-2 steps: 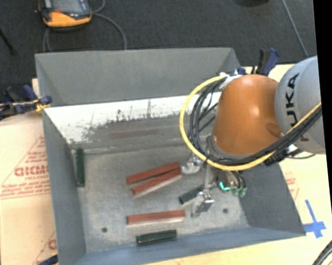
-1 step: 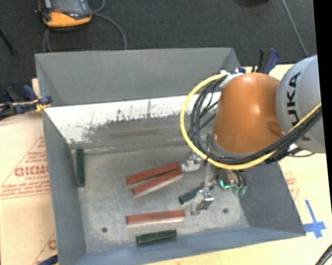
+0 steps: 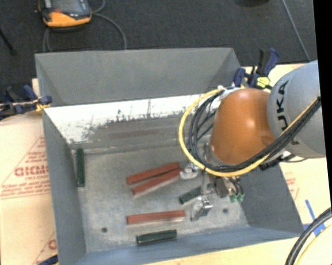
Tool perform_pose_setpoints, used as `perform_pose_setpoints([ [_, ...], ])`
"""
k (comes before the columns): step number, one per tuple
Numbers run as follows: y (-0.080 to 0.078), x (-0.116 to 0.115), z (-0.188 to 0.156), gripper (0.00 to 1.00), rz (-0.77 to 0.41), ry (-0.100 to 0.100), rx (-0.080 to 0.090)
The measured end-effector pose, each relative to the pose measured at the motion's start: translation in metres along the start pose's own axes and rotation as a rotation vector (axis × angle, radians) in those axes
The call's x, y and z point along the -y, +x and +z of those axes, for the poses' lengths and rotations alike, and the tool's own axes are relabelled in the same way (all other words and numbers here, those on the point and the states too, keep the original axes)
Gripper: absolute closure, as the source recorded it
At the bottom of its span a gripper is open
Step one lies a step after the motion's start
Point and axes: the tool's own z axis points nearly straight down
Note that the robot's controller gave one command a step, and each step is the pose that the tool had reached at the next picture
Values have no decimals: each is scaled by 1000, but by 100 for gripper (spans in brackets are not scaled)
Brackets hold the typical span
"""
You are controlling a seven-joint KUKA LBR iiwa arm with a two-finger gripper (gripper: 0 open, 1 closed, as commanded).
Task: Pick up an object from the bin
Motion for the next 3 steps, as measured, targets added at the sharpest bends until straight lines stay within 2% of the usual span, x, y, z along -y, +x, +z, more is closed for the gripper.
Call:
perform_pose_setpoints([
  [1,-28,26,88,100,-121,-3,-14],
  [2,-28,26,88,100,-121,-3,-15],
  [3,-90,28,-103,100,-210,-1,-8],
])
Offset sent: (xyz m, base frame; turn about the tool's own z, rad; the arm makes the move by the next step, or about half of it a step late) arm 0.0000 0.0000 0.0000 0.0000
